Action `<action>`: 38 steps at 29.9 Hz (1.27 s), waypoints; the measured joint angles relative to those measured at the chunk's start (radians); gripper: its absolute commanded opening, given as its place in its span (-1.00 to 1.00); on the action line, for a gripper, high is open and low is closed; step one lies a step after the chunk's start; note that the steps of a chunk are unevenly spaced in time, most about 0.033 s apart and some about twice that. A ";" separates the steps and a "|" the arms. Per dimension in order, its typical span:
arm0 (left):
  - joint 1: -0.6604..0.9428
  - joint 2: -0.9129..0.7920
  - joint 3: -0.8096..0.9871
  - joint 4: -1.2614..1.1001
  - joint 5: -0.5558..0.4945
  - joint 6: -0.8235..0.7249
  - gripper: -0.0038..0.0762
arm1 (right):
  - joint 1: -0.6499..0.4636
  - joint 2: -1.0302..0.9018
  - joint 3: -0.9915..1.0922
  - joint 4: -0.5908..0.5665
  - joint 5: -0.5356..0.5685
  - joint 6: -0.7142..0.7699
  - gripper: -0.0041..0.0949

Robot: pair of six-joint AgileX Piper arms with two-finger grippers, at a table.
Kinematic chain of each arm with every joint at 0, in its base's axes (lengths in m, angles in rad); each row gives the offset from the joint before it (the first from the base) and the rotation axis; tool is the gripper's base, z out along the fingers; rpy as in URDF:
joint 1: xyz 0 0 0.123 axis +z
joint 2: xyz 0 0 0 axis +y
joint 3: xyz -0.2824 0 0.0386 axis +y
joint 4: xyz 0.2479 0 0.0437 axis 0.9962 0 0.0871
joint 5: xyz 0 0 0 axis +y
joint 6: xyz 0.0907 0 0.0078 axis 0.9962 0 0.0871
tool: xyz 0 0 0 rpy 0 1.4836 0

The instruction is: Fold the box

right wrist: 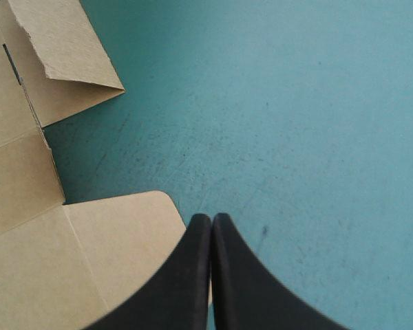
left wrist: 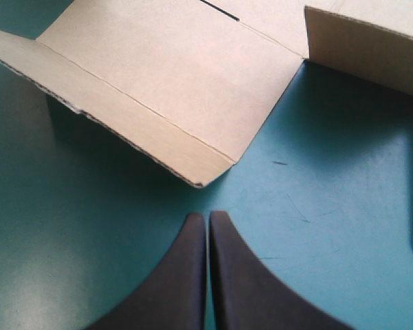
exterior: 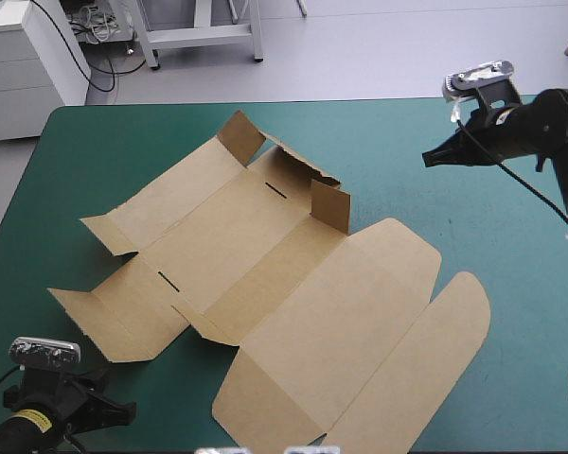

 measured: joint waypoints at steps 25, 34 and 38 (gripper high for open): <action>0.000 0.000 0.000 0.000 0.000 0.000 -0.92 | 0.293 0.438 -0.383 -0.006 0.085 -0.071 -0.96; 0.000 0.000 0.000 0.000 0.000 0.000 -0.92 | 0.298 0.445 -0.384 0.004 0.085 -0.082 -0.67; 0.000 0.000 0.000 0.000 0.000 0.000 -0.92 | 0.298 0.445 -0.384 0.014 0.085 -0.082 -0.16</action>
